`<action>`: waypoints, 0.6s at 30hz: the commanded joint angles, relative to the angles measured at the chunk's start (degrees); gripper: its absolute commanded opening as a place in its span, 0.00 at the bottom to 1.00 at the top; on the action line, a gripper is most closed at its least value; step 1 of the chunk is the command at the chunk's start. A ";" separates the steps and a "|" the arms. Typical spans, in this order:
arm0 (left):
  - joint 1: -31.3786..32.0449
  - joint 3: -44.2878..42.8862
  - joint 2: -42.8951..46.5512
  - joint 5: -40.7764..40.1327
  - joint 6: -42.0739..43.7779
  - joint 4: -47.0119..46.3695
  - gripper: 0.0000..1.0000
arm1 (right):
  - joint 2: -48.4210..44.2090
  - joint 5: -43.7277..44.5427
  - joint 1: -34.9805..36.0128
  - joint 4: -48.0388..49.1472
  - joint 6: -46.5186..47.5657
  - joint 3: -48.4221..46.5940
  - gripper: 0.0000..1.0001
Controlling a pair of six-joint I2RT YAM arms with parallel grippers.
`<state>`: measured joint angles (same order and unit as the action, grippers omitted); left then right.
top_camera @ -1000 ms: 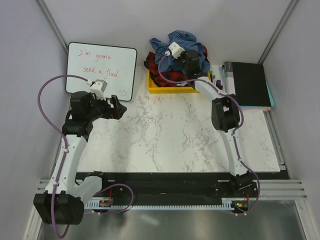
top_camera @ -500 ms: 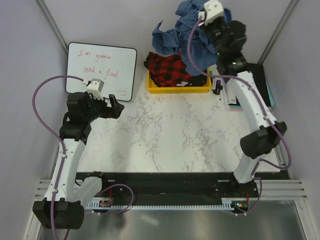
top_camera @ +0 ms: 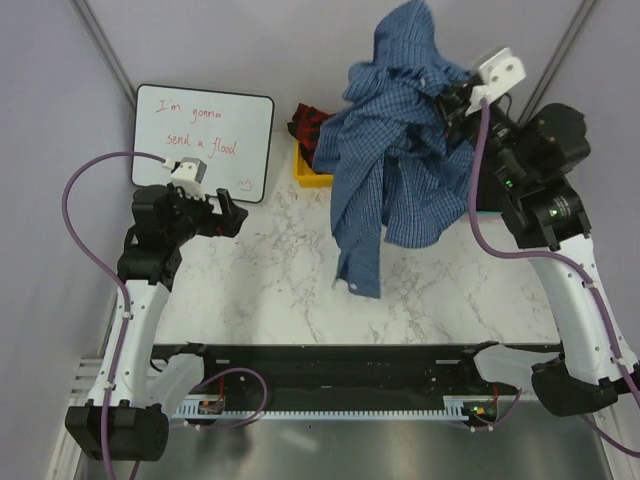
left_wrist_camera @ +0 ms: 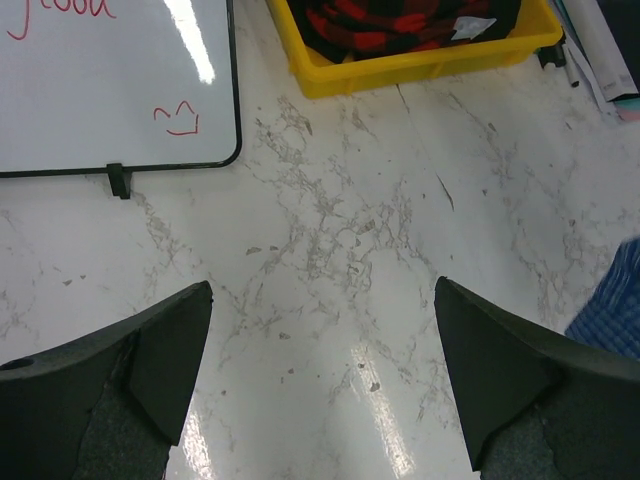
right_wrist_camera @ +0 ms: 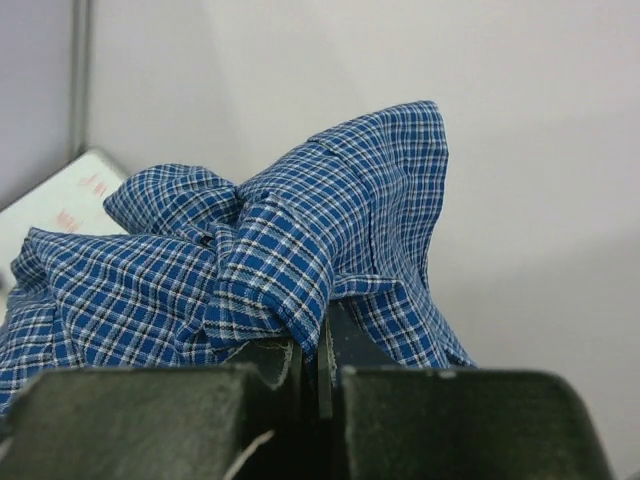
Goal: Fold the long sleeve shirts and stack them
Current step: Move the shirt to the center of the board
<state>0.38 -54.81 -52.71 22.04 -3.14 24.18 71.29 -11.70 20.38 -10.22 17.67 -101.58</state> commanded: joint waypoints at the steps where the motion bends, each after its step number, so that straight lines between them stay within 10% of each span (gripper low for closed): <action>1: -0.12 -1.62 0.41 1.85 -0.56 -0.28 0.99 | -1.32 -7.71 1.85 -7.27 -3.78 11.82 0.00; 4: -0.12 -1.62 0.41 4.31 0.93 0.42 0.99 | -2.55 -14.12 5.27 -12.97 -3.00 18.77 0.28; 5: -0.12 -1.62 0.59 5.37 1.55 0.51 1.00 | -2.90 -15.27 7.02 -14.81 -0.56 22.44 0.76; 6: -0.12 -1.53 0.59 6.86 2.51 0.86 0.99 | -3.17 -16.06 7.39 -18.49 0.60 24.13 0.98; 13: 0.58 0.83 0.85 31.54 20.60 8.67 1.00 | -4.58 -10.86 -0.94 -25.28 -3.24 31.88 0.98; 18: 15.48 5.23 -1.25 29.48 35.53 12.46 0.98 | -0.81 -15.80 -15.18 -33.44 -7.38 33.11 0.98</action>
<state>4.89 -52.38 -52.34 46.74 15.55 31.18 69.41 -23.33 12.29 -36.64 14.50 -69.32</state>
